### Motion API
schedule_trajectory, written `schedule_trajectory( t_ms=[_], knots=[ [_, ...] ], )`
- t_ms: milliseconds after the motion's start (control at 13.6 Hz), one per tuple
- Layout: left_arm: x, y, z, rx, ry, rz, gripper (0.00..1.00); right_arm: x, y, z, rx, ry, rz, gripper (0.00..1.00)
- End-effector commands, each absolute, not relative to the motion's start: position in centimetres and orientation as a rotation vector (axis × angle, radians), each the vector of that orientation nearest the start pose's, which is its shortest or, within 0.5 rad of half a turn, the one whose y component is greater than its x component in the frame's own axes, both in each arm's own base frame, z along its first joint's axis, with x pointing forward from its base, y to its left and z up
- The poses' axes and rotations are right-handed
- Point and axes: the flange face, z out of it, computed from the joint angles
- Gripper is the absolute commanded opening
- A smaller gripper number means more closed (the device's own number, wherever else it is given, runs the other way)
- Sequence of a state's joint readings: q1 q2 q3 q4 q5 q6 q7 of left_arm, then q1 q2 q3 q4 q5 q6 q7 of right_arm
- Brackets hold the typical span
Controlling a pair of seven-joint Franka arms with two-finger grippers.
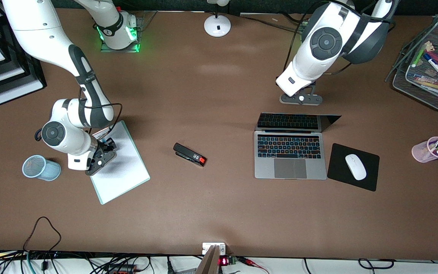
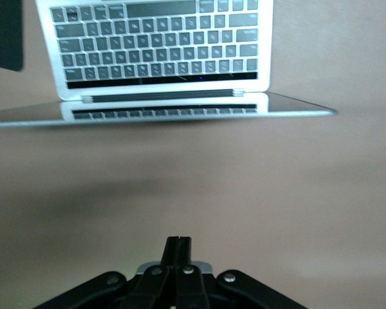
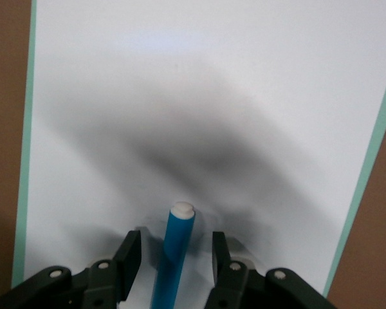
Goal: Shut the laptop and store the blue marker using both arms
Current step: 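Grasp the blue marker with the right gripper while the left gripper reaches the laptop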
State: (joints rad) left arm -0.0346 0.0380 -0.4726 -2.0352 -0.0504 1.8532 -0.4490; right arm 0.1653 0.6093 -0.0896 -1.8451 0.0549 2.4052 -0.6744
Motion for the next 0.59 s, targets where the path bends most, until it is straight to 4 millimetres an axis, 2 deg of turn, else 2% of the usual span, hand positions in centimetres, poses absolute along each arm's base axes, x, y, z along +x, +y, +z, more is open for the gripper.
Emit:
schedule_trajectory(
  t_ms=[0,147,515],
  knots=[
    [46.9,-23.8,40.5,-3.065,0.001,0.248,0.00,64.0,5.3,18.9,-2.926,-1.112,0.047,0.48],
    [46.6,-23.4,38.4,-3.083,-0.005,0.210,0.00,64.0,5.4,18.9,-2.930,-1.101,0.045,0.45],
    [47.2,-23.1,36.0,-3.095,0.003,0.179,0.00,64.1,5.4,19.0,-2.930,-1.075,0.037,0.40]
  ],
)
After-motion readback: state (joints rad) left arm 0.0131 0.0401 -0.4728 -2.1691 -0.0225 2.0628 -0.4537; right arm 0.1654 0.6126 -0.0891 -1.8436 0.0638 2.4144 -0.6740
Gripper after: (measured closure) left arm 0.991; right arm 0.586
